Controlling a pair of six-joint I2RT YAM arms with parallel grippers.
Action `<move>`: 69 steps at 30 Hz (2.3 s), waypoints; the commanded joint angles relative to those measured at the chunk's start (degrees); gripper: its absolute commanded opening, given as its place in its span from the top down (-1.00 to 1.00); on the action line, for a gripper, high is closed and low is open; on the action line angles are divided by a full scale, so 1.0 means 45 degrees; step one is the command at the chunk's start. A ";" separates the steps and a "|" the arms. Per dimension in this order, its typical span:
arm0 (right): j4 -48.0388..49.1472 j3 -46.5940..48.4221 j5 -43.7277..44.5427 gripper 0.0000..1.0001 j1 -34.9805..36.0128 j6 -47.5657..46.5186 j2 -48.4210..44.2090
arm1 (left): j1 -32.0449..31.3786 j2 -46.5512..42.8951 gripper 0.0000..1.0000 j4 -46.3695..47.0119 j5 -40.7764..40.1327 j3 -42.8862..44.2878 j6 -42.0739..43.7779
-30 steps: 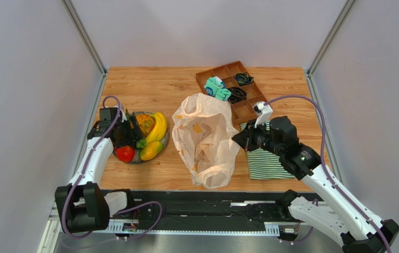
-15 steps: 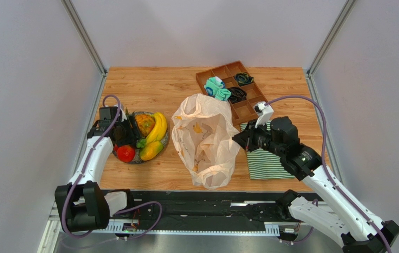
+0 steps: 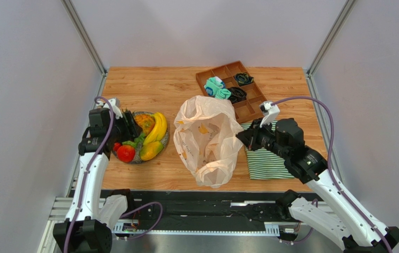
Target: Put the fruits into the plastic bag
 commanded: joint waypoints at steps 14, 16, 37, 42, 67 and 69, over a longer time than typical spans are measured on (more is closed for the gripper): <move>-0.0577 0.1041 0.0643 1.00 0.0059 -0.0054 0.0493 | -0.1908 -0.2855 -0.11 0.0619 0.0771 0.1708 -0.0022; -0.0616 0.1099 0.0643 1.00 0.0058 -0.0035 0.0590 | -0.2338 -0.3030 -0.10 0.0853 0.0751 0.1864 -0.0275; -0.0811 0.1509 0.0936 1.00 0.0059 0.0141 0.1039 | -1.2475 0.2549 -0.14 0.5990 -0.1357 0.3466 -0.0707; -0.1026 0.1743 0.0994 1.00 0.0039 0.0122 0.0981 | -1.2672 0.3939 -0.14 0.5371 -0.2116 0.3466 -0.0706; -0.0889 0.1627 0.0838 1.00 0.0039 0.0239 0.1137 | -1.2672 0.6715 -0.88 0.4682 -0.3448 0.3564 -0.2016; -0.0889 0.1627 0.0838 1.00 0.0059 0.0258 0.1118 | -1.2672 0.6618 -0.88 0.4818 -0.3332 0.3487 -0.1957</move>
